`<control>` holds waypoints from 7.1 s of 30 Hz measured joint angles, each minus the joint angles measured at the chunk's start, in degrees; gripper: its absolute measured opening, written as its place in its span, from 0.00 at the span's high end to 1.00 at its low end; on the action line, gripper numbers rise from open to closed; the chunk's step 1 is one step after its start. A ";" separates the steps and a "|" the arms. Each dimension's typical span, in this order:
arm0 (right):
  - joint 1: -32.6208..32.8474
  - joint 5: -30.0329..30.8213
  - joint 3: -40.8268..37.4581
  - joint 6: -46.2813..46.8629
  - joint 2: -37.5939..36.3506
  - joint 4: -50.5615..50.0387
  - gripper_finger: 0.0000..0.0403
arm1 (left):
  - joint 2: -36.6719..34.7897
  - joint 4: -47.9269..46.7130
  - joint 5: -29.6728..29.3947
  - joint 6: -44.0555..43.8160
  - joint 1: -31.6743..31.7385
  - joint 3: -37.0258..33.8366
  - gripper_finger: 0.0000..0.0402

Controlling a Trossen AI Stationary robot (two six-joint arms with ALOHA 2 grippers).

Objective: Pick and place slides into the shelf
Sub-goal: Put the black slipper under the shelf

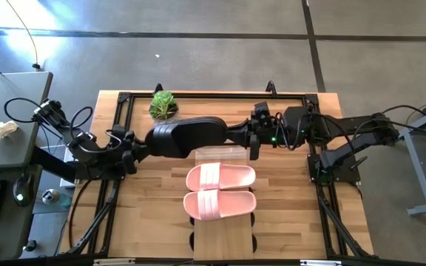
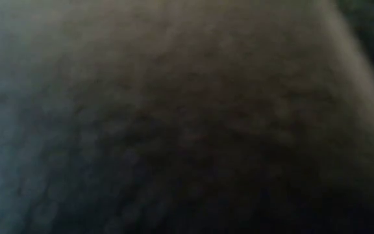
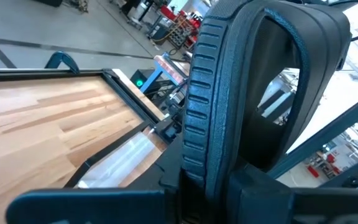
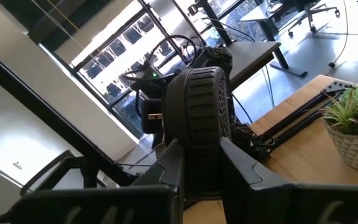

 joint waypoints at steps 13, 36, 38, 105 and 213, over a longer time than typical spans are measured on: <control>-0.04 -5.92 0.09 -2.69 -0.01 -8.64 0.77 | 0.04 -0.26 2.05 -0.47 -0.04 -0.13 0.91; -1.18 -10.90 -0.11 -14.44 0.19 -9.36 0.69 | -0.02 -3.08 3.47 -3.34 0.00 -0.08 0.91; -1.47 -10.86 -0.11 -15.30 0.19 -9.34 0.69 | -0.03 -3.10 3.41 -3.32 0.00 -0.08 0.91; -6.92 -7.07 -0.13 -7.21 -1.82 -15.69 0.91 | 1.30 -4.36 4.19 1.47 0.00 0.04 0.36; 15.18 -1.09 -41.75 83.81 -30.52 -51.93 0.91 | 49.47 22.50 39.65 -16.86 26.25 -14.75 1.00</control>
